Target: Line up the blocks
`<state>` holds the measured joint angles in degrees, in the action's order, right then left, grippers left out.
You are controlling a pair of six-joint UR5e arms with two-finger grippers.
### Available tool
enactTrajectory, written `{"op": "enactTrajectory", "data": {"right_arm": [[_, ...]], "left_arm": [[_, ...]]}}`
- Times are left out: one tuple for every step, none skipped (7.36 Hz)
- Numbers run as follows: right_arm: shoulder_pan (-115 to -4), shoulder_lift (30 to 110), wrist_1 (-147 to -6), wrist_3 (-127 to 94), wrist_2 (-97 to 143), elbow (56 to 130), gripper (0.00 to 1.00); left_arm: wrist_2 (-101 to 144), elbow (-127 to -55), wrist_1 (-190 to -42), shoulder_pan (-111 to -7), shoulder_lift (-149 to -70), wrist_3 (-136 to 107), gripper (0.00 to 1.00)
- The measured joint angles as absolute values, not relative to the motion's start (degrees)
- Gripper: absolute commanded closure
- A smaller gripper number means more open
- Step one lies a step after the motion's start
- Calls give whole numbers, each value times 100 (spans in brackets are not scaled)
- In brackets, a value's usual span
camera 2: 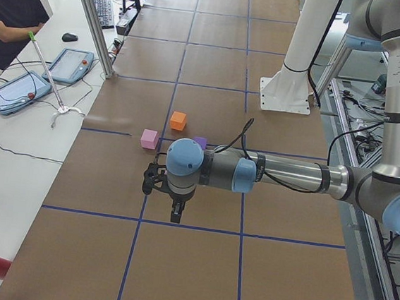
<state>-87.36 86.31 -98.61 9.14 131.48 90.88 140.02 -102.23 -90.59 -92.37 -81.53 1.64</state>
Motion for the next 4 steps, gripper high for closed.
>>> {"op": "enactTrajectory", "data": {"right_arm": [[-8737, 8631, -9861, 914, 13148, 9088, 0], [-8737, 8631, -9861, 914, 13148, 9088, 0], [-8736, 8631, -9861, 914, 13148, 9088, 0], [-8736, 8631, -9861, 914, 13148, 9088, 0]], "left_arm": [[14001, -10238, -9078, -9243, -8152, 162, 0], [13999, -10260, -9111, -9245, -8134, 119, 0], [13993, -10282, -9129, -9241, -8109, -49, 0], [13992, -10303, -9138, -9239, -8093, -300, 0]]}}
